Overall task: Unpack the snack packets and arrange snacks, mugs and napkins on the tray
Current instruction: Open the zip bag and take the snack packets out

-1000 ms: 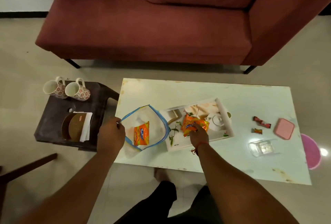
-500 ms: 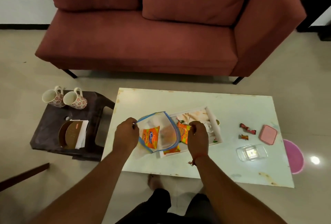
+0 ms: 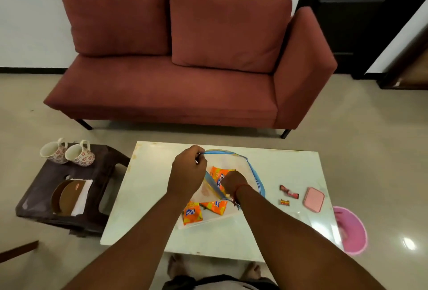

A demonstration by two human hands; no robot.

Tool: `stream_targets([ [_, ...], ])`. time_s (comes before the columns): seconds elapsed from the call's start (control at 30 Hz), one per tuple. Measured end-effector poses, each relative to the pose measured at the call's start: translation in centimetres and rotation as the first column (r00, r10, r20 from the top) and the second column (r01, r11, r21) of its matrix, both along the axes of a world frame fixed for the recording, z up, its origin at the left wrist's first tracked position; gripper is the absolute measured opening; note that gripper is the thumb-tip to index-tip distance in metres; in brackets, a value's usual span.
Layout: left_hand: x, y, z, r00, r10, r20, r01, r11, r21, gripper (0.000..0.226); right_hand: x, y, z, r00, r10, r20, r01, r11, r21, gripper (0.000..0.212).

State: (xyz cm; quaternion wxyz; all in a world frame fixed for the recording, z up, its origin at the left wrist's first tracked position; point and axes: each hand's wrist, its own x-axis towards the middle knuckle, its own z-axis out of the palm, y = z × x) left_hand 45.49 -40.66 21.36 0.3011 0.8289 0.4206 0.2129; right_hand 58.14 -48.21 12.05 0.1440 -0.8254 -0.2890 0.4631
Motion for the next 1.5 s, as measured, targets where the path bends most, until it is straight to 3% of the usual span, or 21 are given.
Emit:
stream_targets([
  [0.13,0.9,-0.7,-0.2,0.999,0.026,-0.024,-0.026,0.999,0.035,0.016,0.7,-0.4,-0.1,0.949,0.134,0.285,-0.152,0.988,0.040,0.032],
  [0.37,-0.7,0.1,-2.1,0.982,0.089,-0.167,-0.080,0.995,0.057,0.021,-1.3,0.5,3.5,0.903,0.132,0.409,-0.229,0.953,0.198,0.033],
  [0.47,-1.9,1.3,-2.9,0.958,0.104,-0.268,-0.091,0.994,0.059,0.026,-2.4,1.0,5.6,0.874,0.071,0.480,-0.281,0.881,0.381,0.029],
  [0.6,-4.4,3.3,-3.8,0.923,0.157,-0.350,-0.139,0.987,0.077,0.022,-3.5,1.8,7.6,0.911,-0.117,0.396,-0.164,0.778,0.606,0.012],
  [0.73,-7.9,5.9,-4.9,0.896,0.234,-0.377,-0.222,0.972,0.075,0.015,-3.2,2.0,6.7,0.906,-0.403,0.133,0.194,0.672,0.714,0.006],
  [0.87,-11.9,10.2,-6.7,0.864,0.289,-0.413,-0.317,0.948,0.000,0.015,-5.0,2.7,4.0,0.785,-0.613,-0.089,0.505,0.551,0.664,0.010],
  [1.1,-18.5,15.8,-9.6,0.823,0.335,-0.458,-0.394,0.919,-0.035,0.016,-7.5,5.5,-1.2,0.456,-0.878,-0.146,0.771,0.307,0.558,0.013],
  [1.17,-19.9,16.9,-10.2,0.822,0.339,-0.458,-0.400,0.916,-0.040,0.014,-8.1,6.6,-3.4,0.452,-0.888,-0.084,0.783,0.350,0.514,0.013],
  [1.33,-21.8,18.1,-11.3,0.822,0.338,-0.458,-0.391,0.920,-0.023,0.012,-9.9,8.7,-9.8,0.571,-0.821,0.017,0.771,0.544,0.332,0.024],
  [1.5,-22.2,18.3,-11.9,0.815,0.336,-0.472,-0.405,0.913,-0.050,0.015,-11.1,10.4,-11.5,0.543,-0.838,-0.050,0.831,0.529,0.173,0.023],
])
